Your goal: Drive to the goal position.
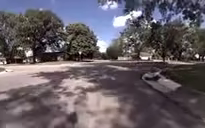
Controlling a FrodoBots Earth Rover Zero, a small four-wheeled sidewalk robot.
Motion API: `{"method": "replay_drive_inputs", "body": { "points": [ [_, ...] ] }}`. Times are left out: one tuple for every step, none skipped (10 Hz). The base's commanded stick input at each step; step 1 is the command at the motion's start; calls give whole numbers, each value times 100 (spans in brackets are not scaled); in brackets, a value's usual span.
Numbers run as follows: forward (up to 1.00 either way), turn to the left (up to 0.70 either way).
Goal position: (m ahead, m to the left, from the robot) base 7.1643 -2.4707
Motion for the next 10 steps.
{"method": "replay_drive_inputs", "body": {
  "points": [
    [85, 2],
    [85, 2],
    [85, 2],
    [85, 2],
    [85, 2],
    [85, 2],
    [85, 2],
    [85, 2],
    [85, 2],
    [85, 2]
  ]
}}
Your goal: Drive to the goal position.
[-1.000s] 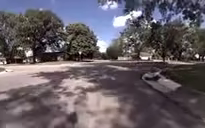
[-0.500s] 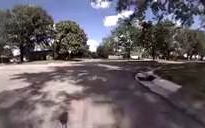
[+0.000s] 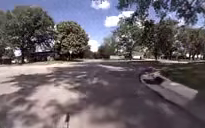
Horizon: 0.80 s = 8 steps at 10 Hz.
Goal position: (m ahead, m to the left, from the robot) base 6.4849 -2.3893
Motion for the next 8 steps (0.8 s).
{"method": "replay_drive_inputs", "body": {
  "points": [
    [85, 2],
    [85, 2],
    [85, 2],
    [85, 2],
    [85, 2],
    [85, 2],
    [85, 2],
    [85, 2]
  ]
}}
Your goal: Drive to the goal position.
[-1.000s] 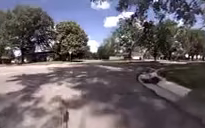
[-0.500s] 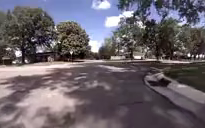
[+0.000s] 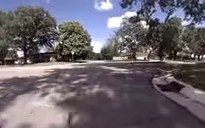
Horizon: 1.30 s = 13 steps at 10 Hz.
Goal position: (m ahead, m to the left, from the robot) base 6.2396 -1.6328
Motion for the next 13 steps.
{"method": "replay_drive_inputs", "body": {
  "points": [
    [85, -1],
    [85, -24],
    [85, -34],
    [85, -34],
    [85, -34],
    [85, -29],
    [85, -9],
    [85, 0],
    [85, 0],
    [85, 0],
    [85, 0],
    [85, 0],
    [85, 0]
  ]
}}
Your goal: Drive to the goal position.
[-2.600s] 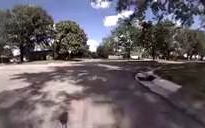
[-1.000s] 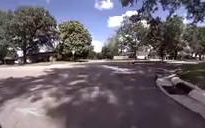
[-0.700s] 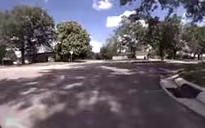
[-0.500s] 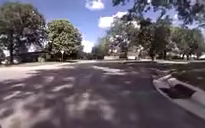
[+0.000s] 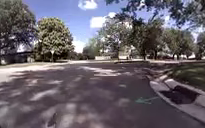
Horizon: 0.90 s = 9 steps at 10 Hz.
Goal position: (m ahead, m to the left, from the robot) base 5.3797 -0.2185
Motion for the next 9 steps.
{"method": "replay_drive_inputs", "body": {
  "points": [
    [85, 0],
    [85, 0],
    [85, 0],
    [85, 0],
    [85, 0],
    [85, 0],
    [85, 0],
    [85, 0],
    [85, 0]
  ]
}}
